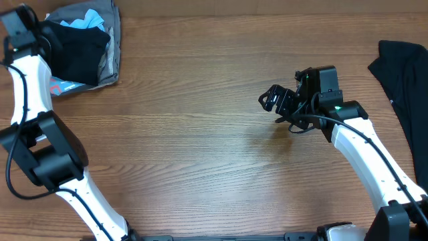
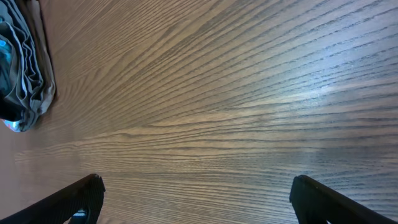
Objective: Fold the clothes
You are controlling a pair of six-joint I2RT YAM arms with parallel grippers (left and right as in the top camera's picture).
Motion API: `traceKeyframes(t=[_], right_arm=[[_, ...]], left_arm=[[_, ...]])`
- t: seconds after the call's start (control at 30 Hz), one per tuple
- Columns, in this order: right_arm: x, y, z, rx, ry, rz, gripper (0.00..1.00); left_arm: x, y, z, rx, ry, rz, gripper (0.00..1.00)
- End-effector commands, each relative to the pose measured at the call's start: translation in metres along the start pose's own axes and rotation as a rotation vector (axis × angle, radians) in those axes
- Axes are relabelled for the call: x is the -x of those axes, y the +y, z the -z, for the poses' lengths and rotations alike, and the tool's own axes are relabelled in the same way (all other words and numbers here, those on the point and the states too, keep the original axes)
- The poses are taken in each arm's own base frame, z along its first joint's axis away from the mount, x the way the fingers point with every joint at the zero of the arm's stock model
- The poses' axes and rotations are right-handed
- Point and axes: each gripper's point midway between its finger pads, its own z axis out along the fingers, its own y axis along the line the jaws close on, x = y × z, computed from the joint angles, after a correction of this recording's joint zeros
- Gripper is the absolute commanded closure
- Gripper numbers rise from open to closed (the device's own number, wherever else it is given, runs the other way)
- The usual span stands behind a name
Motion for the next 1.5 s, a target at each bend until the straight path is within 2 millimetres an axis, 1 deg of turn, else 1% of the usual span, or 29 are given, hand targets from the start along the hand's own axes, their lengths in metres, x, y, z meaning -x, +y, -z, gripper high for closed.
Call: traceKeyframes(t=[0.0,0.13,0.2,0.27,0.33,0.4,0.43,0.53,0.6,0.63,0.67,0.7,0.73,0.77,0.8,0.83,0.9,0.97,1.0,1.03,1.07,1.1,1.13,1.2,1.27,1.33,1.37,1.43,1.47], right_arm=[[0.001,0.001,0.001,0.008,-0.003,-0.003,0.0],[0.002,0.001,0.001,0.008,-0.004,-0.003,0.0],[0.002,0.001,0.001,0.008,-0.003,-0.003,0.0],[0.001,0.001,0.001,0.007,-0.002,-0.003,0.0],[0.001,0.001,0.001,0.005,0.001,-0.005,0.0],[0.0,0.0,0.001,0.004,0.002,-0.005,0.0],[0.0,0.0,0.001,0.004,0.002,-0.005,0.0],[0.001,0.001,0.001,0.004,0.0,-0.005,0.0],[0.001,0.001,0.001,0.007,-0.002,-0.004,0.0],[0.002,0.001,0.001,0.008,-0.003,-0.003,0.0],[0.002,0.001,0.001,0.008,-0.004,-0.003,0.0],[0.002,0.001,0.001,0.008,-0.003,-0.003,0.0],[0.001,0.001,0.001,0.008,-0.003,-0.004,0.0],[0.001,0.001,0.001,0.008,-0.002,-0.004,0.0],[0.001,0.001,0.001,0.006,0.0,-0.006,0.0],[0.0,0.0,0.001,0.004,0.002,-0.007,0.0],[-0.001,0.0,0.001,0.002,0.006,-0.017,0.0],[-0.001,-0.001,0.001,0.0,0.008,-0.033,0.0],[-0.002,-0.001,0.001,0.0,0.01,-0.037,0.0],[-0.002,-0.001,0.001,-0.002,0.011,-0.044,0.0],[-0.003,-0.001,0.001,-0.003,0.012,-0.055,0.0],[-0.003,-0.001,0.002,-0.002,0.011,-0.06,0.0],[-0.003,0.0,0.004,0.001,0.009,-0.067,0.0],[-0.003,0.004,0.013,0.01,-0.004,-0.083,0.0],[-0.003,0.011,0.027,0.026,-0.027,-0.087,0.0],[-0.004,0.019,0.046,0.051,-0.061,-0.073,0.0],[-0.005,0.024,0.059,0.067,-0.083,-0.066,0.0],[-0.01,0.034,0.086,0.102,-0.127,-0.049,0.0],[-0.015,0.039,0.103,0.122,-0.153,-0.044,0.0]], left_arm=[[0.029,-0.04,0.029,-0.115,-0.066,0.038,0.96],[0.02,-0.066,0.02,-0.149,-0.065,0.015,0.96],[0.012,-0.079,0.012,-0.162,-0.06,0.002,0.96],[0.002,-0.087,0.002,-0.158,-0.048,-0.007,0.96],[-0.013,-0.087,-0.012,-0.128,-0.024,-0.016,0.96],[-0.031,-0.078,-0.029,-0.069,0.009,-0.023,0.96],[-0.047,-0.071,-0.041,-0.039,0.045,-0.027,0.96],[-0.065,-0.062,-0.055,-0.025,0.091,-0.009,0.96],[-0.067,-0.061,-0.055,-0.035,0.1,0.001,0.96],[-0.064,-0.062,-0.053,-0.044,0.095,0.003,0.96],[-0.059,-0.063,-0.05,-0.057,0.087,0.006,0.92],[-0.053,-0.066,-0.047,-0.068,0.077,0.008,0.84],[-0.044,-0.068,-0.041,-0.08,0.066,0.01,0.77],[-0.036,-0.07,-0.034,-0.092,0.054,0.013,0.78],[-0.024,-0.073,-0.024,-0.111,0.034,0.016,0.78],[-0.014,-0.077,-0.015,-0.129,0.018,0.021,0.75],[0.01,-0.086,0.01,-0.186,-0.017,0.05,0.56],[0.036,-0.098,0.043,-0.271,-0.056,0.075,0.52],[0.049,-0.105,0.063,-0.321,-0.079,0.083,0.48],[0.058,-0.109,0.079,-0.358,-0.096,0.091,0.34],[0.07,-0.115,0.101,-0.407,-0.118,0.096,0.16],[0.079,-0.121,0.123,-0.457,-0.131,0.092,0.04],[0.087,-0.126,0.146,-0.506,-0.144,0.085,0.0],[0.097,-0.133,0.189,-0.589,-0.158,0.071,0.0],[0.103,-0.139,0.233,-0.672,-0.171,0.053,0.0],[0.106,-0.142,0.275,-0.738,-0.182,0.037,0.0],[0.103,-0.143,0.3,-0.771,-0.175,0.03,0.0],[0.095,-0.142,0.338,-0.821,-0.155,0.021,0.0],[0.089,-0.142,0.359,-0.852,-0.14,0.015,0.0]])
